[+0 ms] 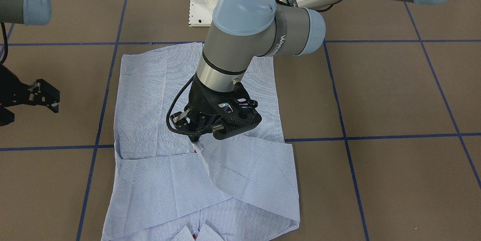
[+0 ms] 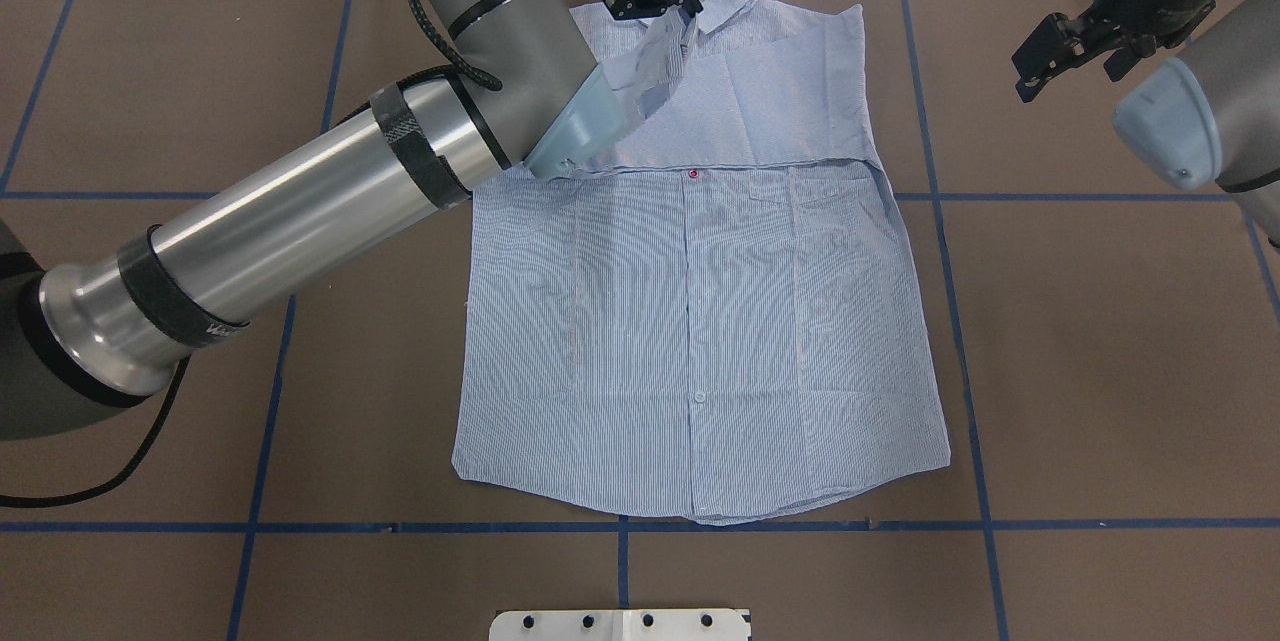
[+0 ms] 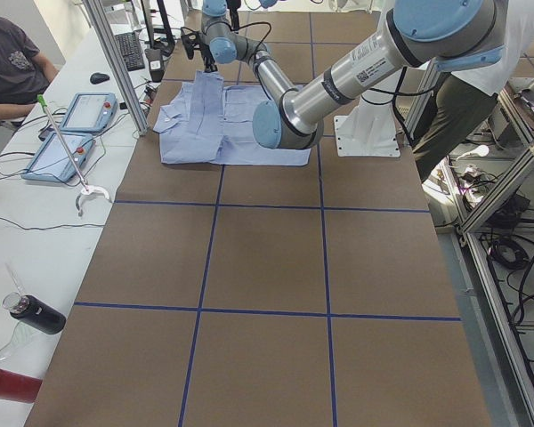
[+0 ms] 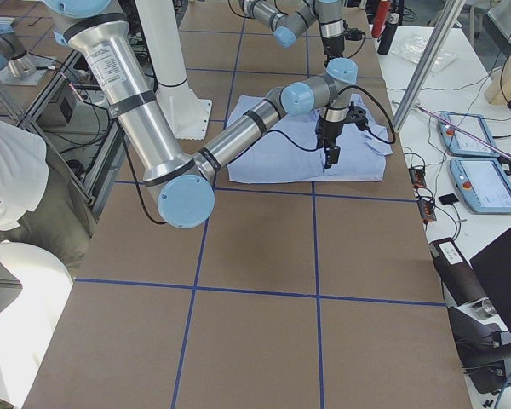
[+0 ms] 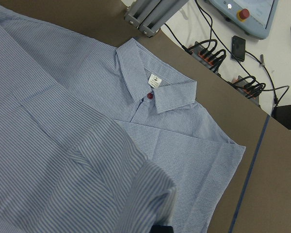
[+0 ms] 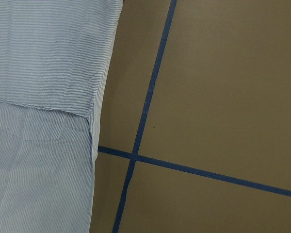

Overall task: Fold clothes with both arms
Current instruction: 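Carry the cuff with the left gripper across the shirt front and release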

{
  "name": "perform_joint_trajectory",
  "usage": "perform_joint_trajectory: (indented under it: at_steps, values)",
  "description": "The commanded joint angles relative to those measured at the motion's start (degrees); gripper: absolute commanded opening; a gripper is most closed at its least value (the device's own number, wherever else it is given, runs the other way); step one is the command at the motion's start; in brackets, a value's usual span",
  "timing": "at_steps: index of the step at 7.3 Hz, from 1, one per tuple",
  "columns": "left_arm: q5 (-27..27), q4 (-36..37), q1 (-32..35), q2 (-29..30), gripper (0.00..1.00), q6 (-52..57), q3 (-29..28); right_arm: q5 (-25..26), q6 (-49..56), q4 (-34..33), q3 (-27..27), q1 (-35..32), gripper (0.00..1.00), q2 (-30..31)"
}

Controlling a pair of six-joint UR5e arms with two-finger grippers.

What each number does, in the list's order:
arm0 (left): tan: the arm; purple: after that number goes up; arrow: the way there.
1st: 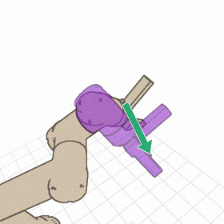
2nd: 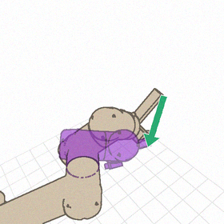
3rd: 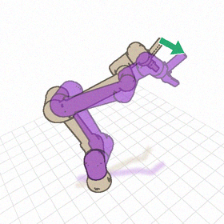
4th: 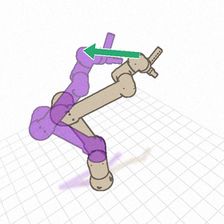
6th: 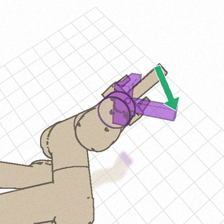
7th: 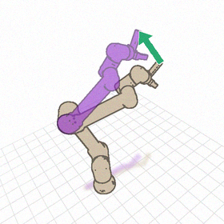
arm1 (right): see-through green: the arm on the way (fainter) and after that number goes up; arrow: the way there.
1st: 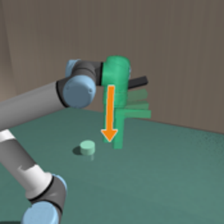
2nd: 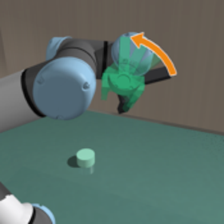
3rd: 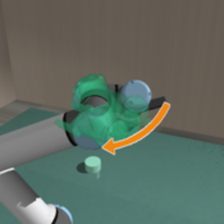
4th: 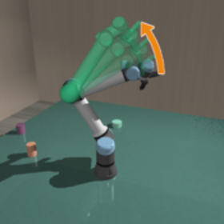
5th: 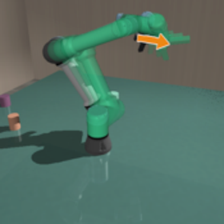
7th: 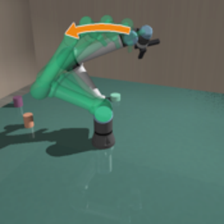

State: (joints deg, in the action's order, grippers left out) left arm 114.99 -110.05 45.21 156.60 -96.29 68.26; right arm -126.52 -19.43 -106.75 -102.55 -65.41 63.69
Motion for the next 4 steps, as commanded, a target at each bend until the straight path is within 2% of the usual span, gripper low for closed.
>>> perform_joint_trajectory:
  at_steps: [1, 3, 4]
  values:
    - [-0.11, -1.48, -1.69, -0.06, 0.0, -1.09, -0.32, -0.13, 0.0, -0.04, -0.11, -0.16, 1.0, 0.12]
    - [-0.72, -1.92, -3.88, -0.5, 0.0, -1.09, -0.76, 0.04, 0.0, -0.04, 0.16, -0.07, 1.0, 0.12]
    - [-2.3, -5.67, -6.07, -0.5, 0.0, -1.79, -3.46, -0.04, -0.08, 0.05, 0.5, -0.07, 1.0, 0.03]
